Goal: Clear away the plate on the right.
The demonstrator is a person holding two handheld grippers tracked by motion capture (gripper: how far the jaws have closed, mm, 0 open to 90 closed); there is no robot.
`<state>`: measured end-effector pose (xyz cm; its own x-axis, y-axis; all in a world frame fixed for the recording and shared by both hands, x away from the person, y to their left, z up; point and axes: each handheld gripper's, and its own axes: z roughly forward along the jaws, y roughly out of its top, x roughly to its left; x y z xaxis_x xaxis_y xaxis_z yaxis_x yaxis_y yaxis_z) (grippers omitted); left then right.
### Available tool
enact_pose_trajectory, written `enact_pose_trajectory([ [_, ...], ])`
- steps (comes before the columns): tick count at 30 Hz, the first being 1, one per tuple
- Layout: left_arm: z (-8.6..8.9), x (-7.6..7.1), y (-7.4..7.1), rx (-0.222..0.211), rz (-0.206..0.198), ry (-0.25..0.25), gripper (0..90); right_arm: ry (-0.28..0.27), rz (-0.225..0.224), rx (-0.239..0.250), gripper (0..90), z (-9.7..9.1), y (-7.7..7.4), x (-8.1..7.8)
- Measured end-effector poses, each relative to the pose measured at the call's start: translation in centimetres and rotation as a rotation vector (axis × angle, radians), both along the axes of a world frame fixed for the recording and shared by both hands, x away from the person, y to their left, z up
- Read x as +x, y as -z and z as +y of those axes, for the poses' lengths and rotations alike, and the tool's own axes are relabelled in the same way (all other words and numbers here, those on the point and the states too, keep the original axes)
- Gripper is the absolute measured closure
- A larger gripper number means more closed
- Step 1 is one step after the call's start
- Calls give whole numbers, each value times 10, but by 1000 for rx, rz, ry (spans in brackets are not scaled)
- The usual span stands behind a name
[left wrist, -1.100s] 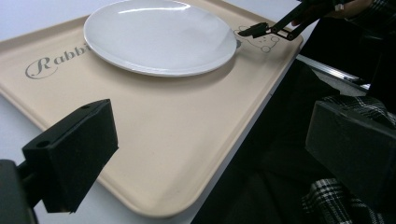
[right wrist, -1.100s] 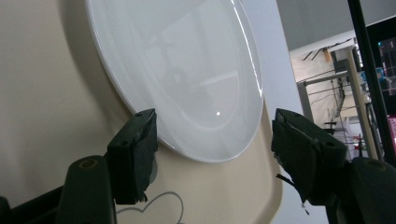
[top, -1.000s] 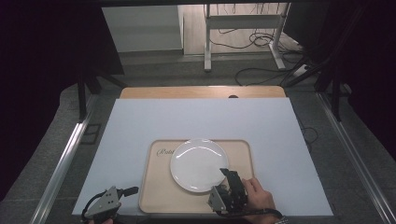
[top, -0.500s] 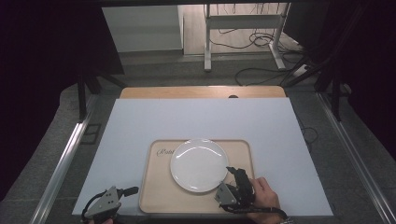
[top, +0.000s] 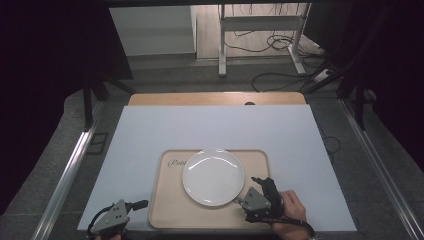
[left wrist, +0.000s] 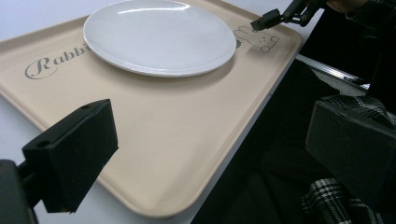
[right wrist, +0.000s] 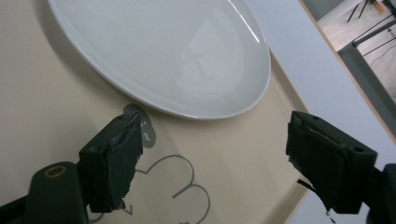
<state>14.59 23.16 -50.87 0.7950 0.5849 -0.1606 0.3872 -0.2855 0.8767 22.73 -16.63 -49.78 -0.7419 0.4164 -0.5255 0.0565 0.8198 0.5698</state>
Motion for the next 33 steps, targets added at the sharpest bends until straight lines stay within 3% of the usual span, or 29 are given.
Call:
enact_pose_trajectory([
  [13, 0, 0, 0, 0, -1, 0, 17, 48, 87, 122, 156, -22, -5, 8],
  [33, 0, 0, 0, 1, -1, 1, 17, 109, 170, 284, 121, -55, -9, 11],
])
